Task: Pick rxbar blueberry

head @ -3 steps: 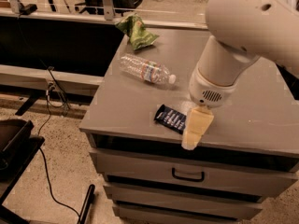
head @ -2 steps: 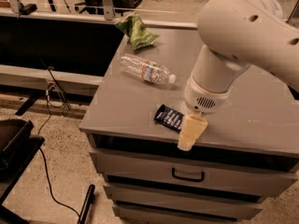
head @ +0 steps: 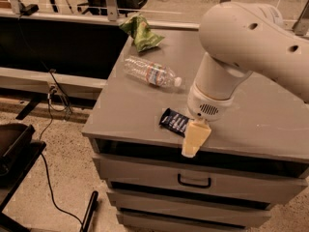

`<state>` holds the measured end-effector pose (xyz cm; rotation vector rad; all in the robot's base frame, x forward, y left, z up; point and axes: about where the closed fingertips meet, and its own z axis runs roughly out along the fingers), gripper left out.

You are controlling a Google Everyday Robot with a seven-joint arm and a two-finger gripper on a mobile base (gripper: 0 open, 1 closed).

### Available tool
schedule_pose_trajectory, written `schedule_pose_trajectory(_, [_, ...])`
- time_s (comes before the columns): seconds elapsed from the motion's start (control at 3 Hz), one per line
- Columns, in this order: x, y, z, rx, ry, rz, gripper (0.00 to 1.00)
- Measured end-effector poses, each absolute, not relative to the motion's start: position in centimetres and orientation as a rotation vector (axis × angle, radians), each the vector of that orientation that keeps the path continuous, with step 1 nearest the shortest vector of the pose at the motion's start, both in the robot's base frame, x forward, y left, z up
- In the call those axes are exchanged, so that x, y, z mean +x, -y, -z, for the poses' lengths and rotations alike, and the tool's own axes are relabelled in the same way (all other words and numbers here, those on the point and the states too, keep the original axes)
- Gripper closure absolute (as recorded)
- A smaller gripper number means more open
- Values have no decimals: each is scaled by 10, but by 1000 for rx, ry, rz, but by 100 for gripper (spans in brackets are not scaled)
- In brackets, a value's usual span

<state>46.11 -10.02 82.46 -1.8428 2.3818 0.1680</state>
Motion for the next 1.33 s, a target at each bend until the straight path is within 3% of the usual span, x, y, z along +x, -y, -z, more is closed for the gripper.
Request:
schedule_pose_trajectory(0.33, [461, 100, -826, -1843, -2382, -168, 50])
schedule_pose_trajectory(1.0, [462, 100, -832, -1846, -2385, -170, 97])
schedule_pose_trajectory(1.33, [462, 101, -828, -1852, -2389, -171, 100])
